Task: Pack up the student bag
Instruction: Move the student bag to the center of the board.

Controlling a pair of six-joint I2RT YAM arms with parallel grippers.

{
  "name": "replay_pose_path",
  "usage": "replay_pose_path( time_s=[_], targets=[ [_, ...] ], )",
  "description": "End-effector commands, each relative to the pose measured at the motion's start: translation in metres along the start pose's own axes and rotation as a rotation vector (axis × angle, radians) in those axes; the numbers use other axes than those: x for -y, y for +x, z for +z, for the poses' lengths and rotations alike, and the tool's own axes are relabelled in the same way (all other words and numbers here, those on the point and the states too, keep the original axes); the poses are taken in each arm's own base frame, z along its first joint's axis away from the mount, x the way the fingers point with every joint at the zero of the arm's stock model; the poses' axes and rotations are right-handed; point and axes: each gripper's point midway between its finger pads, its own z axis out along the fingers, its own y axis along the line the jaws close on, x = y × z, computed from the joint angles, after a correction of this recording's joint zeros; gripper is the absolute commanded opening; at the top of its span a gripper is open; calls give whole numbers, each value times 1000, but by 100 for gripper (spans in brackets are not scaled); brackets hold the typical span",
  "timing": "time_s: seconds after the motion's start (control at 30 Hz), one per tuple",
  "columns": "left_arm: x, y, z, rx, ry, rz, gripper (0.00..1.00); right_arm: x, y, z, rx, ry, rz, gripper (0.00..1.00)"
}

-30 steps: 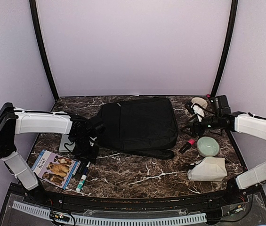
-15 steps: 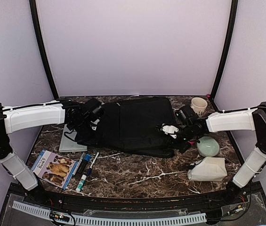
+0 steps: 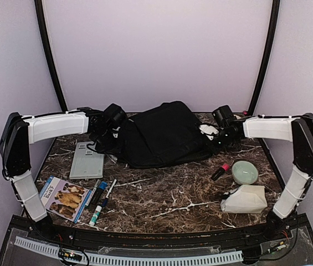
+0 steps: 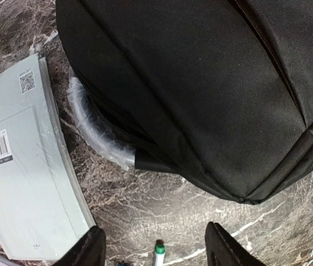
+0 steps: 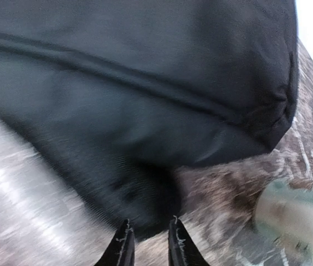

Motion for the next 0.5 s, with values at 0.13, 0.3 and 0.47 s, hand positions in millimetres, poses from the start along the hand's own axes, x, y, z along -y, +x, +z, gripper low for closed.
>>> replay_pose_path(
  time_s=[0.13,0.3,0.47],
  targets=[
    [-22,-63,11,72,139,-72,65,-62,-9,-115,291,-243,-75,31],
    [-39,-128,14,196,229,-99,99,-81,18,-145,478,-316,-60,53],
    [-51,-175,49,215,278,-158,98,-70,24,-133,452,-309,-20,54]
  ],
)
